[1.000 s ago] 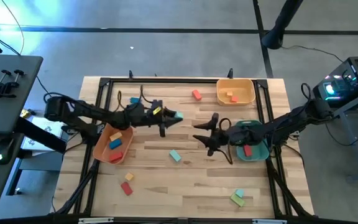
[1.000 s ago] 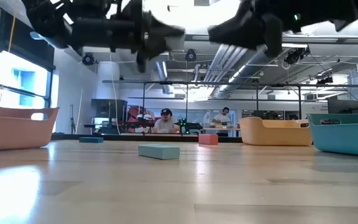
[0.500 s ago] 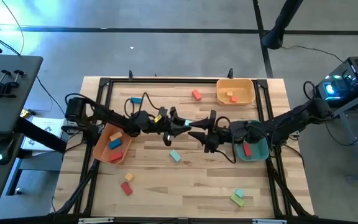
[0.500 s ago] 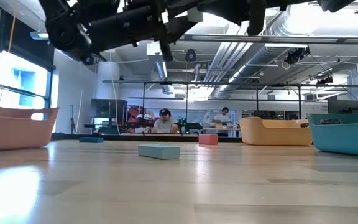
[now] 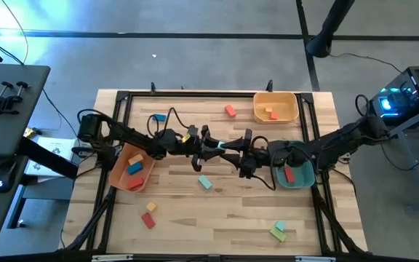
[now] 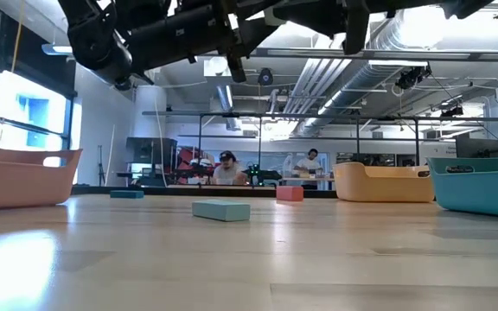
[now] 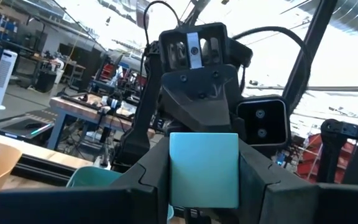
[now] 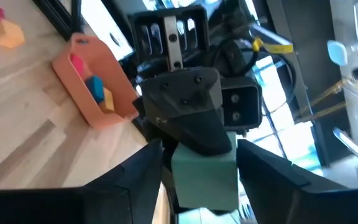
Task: Sort blocks by size
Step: Put the top light blue cube block into the yellow bin
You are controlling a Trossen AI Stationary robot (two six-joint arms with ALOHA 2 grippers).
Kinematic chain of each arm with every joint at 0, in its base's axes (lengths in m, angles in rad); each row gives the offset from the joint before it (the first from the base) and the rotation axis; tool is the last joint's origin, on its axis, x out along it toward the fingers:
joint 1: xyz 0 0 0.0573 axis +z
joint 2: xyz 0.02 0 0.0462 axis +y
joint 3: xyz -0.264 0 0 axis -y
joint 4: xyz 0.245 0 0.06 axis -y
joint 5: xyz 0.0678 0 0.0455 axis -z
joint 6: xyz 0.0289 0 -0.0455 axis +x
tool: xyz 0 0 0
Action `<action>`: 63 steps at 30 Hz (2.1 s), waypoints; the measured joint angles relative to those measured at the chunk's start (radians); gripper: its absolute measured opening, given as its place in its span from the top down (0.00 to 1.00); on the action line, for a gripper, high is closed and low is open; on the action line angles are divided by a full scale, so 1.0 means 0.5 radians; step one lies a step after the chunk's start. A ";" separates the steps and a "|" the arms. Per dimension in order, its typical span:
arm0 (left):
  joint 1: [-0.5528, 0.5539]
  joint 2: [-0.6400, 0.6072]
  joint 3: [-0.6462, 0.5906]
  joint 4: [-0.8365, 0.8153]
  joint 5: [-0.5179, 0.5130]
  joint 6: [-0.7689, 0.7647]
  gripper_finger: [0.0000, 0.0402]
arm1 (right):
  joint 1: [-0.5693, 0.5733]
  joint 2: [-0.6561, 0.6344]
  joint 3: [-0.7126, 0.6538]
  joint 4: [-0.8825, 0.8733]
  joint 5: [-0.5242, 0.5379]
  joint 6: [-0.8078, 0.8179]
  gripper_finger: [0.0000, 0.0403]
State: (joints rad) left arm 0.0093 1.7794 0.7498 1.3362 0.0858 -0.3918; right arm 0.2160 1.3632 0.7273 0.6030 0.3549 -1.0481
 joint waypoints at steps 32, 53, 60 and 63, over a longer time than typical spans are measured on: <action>0.090 -0.009 0.004 -0.220 0.132 -0.148 0.44 | 0.033 -0.004 -0.007 -0.646 0.250 0.995 0.67; 0.122 -0.004 0.001 -0.292 0.107 -0.135 0.43 | -0.970 -0.685 -0.286 -1.716 0.413 2.007 0.67; 0.119 -0.004 0.001 -0.293 0.106 -0.135 0.43 | -1.527 -0.474 -0.305 -1.268 0.012 1.975 0.66; 0.118 -0.003 0.001 -0.296 0.106 -0.135 0.43 | -1.695 -0.334 -0.305 -1.209 -0.063 1.996 0.66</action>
State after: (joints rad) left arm 0.0685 1.7779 0.7502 1.1883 0.1387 -0.4591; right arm -0.6313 1.1962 0.5746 -0.0013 0.3235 -0.0503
